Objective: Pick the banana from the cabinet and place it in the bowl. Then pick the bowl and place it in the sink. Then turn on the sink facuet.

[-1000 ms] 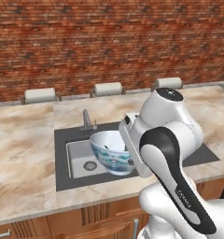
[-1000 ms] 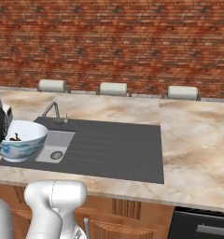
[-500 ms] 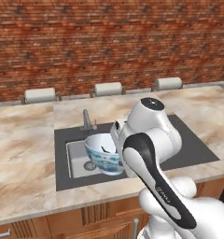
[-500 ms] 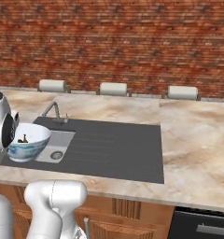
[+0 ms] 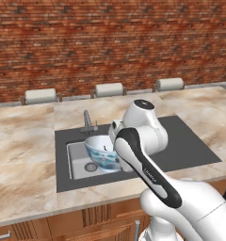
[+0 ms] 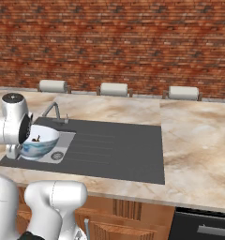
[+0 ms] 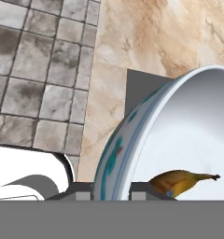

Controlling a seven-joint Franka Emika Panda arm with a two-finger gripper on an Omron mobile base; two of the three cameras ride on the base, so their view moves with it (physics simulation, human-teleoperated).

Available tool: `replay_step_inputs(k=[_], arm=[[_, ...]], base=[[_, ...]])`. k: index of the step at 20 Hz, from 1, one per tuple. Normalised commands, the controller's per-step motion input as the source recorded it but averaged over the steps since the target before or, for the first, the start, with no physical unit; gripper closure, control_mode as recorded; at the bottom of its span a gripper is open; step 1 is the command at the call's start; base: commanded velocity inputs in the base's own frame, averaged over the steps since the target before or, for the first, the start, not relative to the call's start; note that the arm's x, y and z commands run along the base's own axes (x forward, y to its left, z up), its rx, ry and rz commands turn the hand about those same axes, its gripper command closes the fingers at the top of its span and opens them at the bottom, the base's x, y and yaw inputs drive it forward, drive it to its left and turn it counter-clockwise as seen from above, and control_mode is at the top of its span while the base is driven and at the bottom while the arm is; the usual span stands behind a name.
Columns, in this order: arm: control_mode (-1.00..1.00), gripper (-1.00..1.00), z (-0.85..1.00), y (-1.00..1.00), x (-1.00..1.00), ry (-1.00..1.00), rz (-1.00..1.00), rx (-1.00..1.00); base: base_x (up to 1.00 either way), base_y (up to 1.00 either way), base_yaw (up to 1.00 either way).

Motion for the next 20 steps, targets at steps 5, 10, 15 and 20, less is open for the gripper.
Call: replay_step_inputs(k=[5, 10, 15, 20], arm=[[-1.0, 1.0, -0.25, 0.0, 0.47, 0.04, 0.0, 0.0], [-1.0, 1.0, -0.16, 0.0, 0.35, 0.0, 0.06, 0.0], [-1.0, 1.0, -0.01, 0.0, 0.32, 0.0, 0.19, 0.0], [-1.0, 1.0, -0.2, 0.0, 0.42, 0.0, 0.2, -0.02]], base=[[0.0, 0.0, 0.0], [0.0, 0.0, 0.0], [0.0, 0.0, 0.0], [0.0, 0.0, 0.0]])
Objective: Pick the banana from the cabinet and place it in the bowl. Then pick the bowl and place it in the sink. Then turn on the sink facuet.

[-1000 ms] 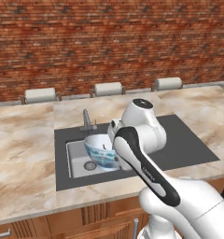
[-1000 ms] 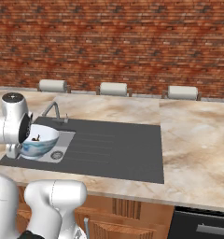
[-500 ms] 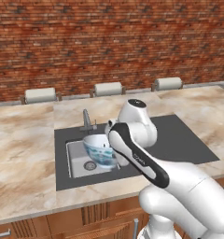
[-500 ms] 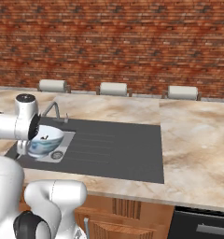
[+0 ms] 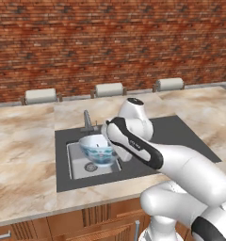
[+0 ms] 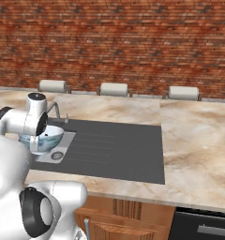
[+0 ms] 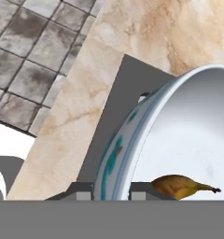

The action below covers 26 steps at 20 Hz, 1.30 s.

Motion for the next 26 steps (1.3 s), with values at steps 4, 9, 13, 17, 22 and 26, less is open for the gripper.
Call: replay_step_inputs(k=[4, 9, 13, 17, 22, 26], arm=[[-1.0, 1.0, -0.3, -0.02, 0.38, 0.0, 0.2, -0.01], [-1.0, 1.0, -0.3, 0.0, 0.35, -0.03, 0.14, -0.04], [-1.0, 1.0, -0.32, -0.13, 0.21, -0.08, 0.13, 0.0], [-1.0, 1.0, -0.25, -0.16, 0.14, -0.1, 0.11, 0.0], [-1.0, 1.0, -0.09, -0.1, 0.19, -0.1, 0.04, 0.0], [-1.0, 1.0, -0.1, 0.0, 0.18, -0.05, 0.0, 0.0]], base=[[0.0, 0.0, 0.0], [0.0, 0.0, 0.0], [0.0, 0.0, 0.0], [0.0, 0.0, 0.0], [0.0, 0.0, 0.0], [0.0, 0.0, 0.0]])
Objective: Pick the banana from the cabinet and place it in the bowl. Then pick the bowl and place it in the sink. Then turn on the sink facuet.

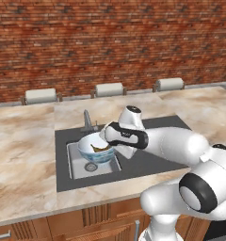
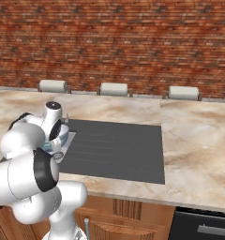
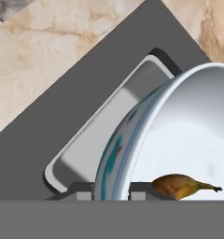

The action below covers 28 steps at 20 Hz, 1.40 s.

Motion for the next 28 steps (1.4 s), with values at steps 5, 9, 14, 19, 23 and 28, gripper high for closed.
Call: replay_step_inputs(k=[5, 9, 14, 19, 23, 28], arm=[[-1.0, 1.0, -0.24, 0.0, 0.18, 0.0, 0.0, 0.0], [-1.0, 1.0, -0.25, 0.01, 0.18, 0.0, 0.0, 0.0], [-1.0, 1.0, -0.24, 0.05, 0.16, 0.0, 0.0, 0.0], [-1.0, 1.0, -0.21, 0.21, 0.2, 0.0, 0.0, 0.0], [-1.0, 1.0, -0.19, 0.22, 0.16, 0.0, 0.0, 0.0], [-1.0, 1.0, -0.23, 0.04, 0.11, 0.0, 0.0, 0.0]], base=[[0.0, 0.0, 0.0], [0.0, 0.0, 0.0], [0.0, 0.0, 0.0], [0.0, 0.0, 0.0], [0.0, 0.0, 0.0], [0.0, 0.0, 0.0]])
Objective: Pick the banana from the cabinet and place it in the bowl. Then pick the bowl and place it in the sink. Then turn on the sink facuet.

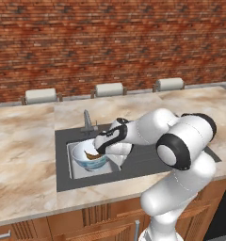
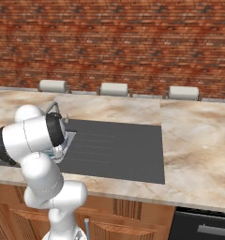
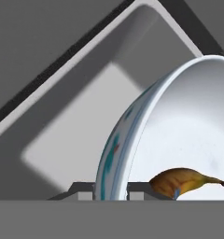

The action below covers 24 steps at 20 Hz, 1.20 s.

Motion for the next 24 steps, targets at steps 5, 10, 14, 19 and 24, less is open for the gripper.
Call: replay_step_inputs(k=[5, 10, 14, 19, 24], arm=[[-1.0, 1.0, -0.22, 0.0, 0.11, 0.0, 0.0, 0.0], [-1.0, 1.0, -0.14, 0.08, 0.14, 0.0, 0.0, 0.0], [-1.0, 1.0, -0.07, 0.12, 0.19, 0.0, 0.0, 0.0], [-1.0, 1.0, -0.02, 0.08, 0.16, 0.0, 0.0, 0.0], [-1.0, 1.0, -0.09, 0.1, 0.06, 0.0, 0.0, 0.0]], base=[[0.0, 0.0, 0.0], [0.0, 0.0, 0.0], [0.0, 0.0, 0.0], [0.0, 0.0, 0.0], [0.0, 0.0, 0.0]])
